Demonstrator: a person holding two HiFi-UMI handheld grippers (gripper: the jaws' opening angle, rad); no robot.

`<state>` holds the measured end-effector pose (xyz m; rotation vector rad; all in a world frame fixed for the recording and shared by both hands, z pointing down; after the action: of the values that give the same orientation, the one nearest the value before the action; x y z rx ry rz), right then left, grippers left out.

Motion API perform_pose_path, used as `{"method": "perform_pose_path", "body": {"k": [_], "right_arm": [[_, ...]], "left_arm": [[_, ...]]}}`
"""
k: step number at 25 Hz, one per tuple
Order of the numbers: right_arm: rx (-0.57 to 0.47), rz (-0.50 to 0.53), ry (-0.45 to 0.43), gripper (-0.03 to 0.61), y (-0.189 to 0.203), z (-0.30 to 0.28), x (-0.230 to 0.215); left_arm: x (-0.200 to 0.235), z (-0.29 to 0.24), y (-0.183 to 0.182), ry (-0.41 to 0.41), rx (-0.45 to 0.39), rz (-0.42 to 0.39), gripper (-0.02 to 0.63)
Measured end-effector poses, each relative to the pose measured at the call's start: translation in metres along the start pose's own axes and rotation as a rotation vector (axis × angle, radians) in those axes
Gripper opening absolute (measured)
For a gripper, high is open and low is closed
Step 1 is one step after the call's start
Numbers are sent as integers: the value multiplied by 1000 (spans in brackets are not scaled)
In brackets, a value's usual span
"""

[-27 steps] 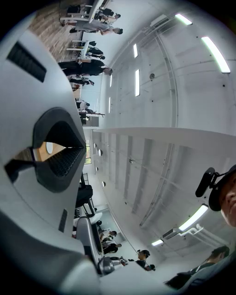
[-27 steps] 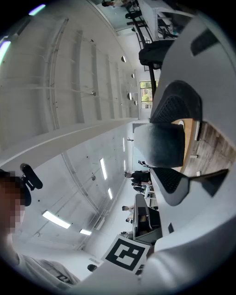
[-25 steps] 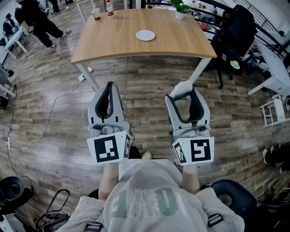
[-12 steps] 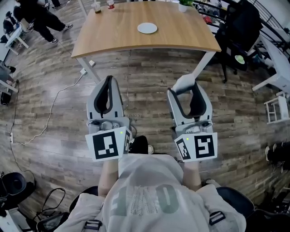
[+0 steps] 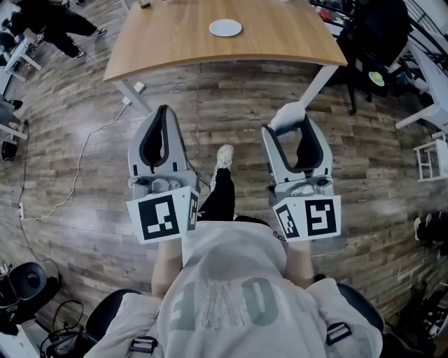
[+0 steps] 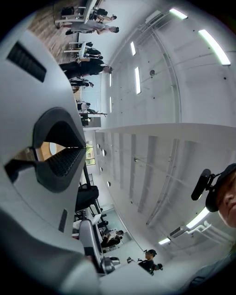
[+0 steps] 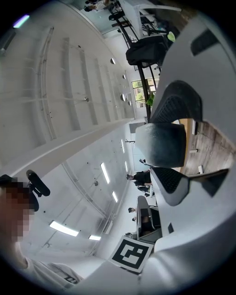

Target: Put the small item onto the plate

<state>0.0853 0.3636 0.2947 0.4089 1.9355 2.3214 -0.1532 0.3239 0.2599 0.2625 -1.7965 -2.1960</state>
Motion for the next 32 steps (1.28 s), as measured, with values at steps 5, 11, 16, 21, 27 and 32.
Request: {"method": "perform_pose_path", "body": {"k": [5,11,16,21,27,32], "right_arm": [[-11,-3,32,307,18,-22,-21],[-10,-14,55,307,45,-83,-54],[9,19,36,307,55,-171,-81],[32,44,23,307,54,-269,-108],[36,93,12,307,52,-385,-149],[60,129,-26,307,60,-471,-166]], "left_arm": [[5,-35,14,-4,-19,-14,9],[18,-110,37,-4,-23,-25,9],[37,-191,45,-7,-31,-45,9],[64,-287,50,7,-15,-24,9],[96,-403,56,7,-41,-3,9],[127,-466,71,-25,-36,28,9]]}}
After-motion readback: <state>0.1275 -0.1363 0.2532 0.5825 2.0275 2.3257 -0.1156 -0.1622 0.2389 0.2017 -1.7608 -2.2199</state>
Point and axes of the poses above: the fingertips, and each gripper's own axes: z backward along the fingers, x to its left, y out of its underside, the point moved 9 cm from there along z, backward along the fingers, and after that the axes turned 10 degrees about z, right-handed, at the moved point
